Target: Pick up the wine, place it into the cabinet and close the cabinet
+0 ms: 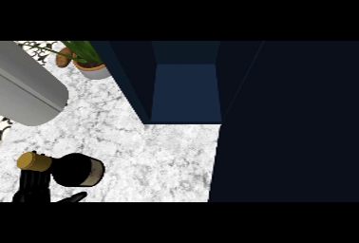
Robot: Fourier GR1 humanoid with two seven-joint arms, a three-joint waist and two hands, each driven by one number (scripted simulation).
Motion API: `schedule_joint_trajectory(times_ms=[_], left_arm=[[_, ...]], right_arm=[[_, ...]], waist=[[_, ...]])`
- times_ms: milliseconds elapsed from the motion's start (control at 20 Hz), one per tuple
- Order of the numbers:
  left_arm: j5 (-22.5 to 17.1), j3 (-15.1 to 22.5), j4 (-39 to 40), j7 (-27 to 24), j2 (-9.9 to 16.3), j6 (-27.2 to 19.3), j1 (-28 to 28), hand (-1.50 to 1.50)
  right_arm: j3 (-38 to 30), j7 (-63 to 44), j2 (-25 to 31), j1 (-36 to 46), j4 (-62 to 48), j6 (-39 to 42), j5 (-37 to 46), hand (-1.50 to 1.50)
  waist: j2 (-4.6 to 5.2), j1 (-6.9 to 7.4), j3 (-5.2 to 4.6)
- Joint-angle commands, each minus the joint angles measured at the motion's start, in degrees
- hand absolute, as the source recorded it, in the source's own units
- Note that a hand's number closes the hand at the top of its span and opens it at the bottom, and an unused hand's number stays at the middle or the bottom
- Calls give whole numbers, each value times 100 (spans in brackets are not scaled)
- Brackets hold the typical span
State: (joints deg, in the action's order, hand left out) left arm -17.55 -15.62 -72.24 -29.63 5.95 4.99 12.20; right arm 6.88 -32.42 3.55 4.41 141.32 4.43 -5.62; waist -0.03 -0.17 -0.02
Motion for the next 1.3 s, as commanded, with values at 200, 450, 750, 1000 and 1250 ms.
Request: schedule_joint_trajectory(times_ms=[200, 450, 750, 1000, 1250], left_arm=[[154, -167, 1718, -877, 149, 363, -694, -150], [-122, -180, 2011, -962, -68, 548, -970, -150], [-267, -372, 3163, -1436, 220, 1226, -1428, -150], [-52, -262, 3623, -2042, 210, 1312, -1581, -150], [-54, -191, 3650, -2137, 137, 1351, -1596, -150]], right_arm=[[-245, -479, 14, 261, 438, -135, -438, -150], [16, -357, -62, 270, 293, -80, -144, -150], [375, 105, -287, -378, 351, 91, 94, -150], [-97, -421, -30, -298, 756, 96, -515, -150], [-330, 148, 9, -197, 168, 291, -582, -150]], waist=[[2, 0, -1], [1, 12, 0], [3, -15, -1], [1, -22, 0], [5, -9, 3]])
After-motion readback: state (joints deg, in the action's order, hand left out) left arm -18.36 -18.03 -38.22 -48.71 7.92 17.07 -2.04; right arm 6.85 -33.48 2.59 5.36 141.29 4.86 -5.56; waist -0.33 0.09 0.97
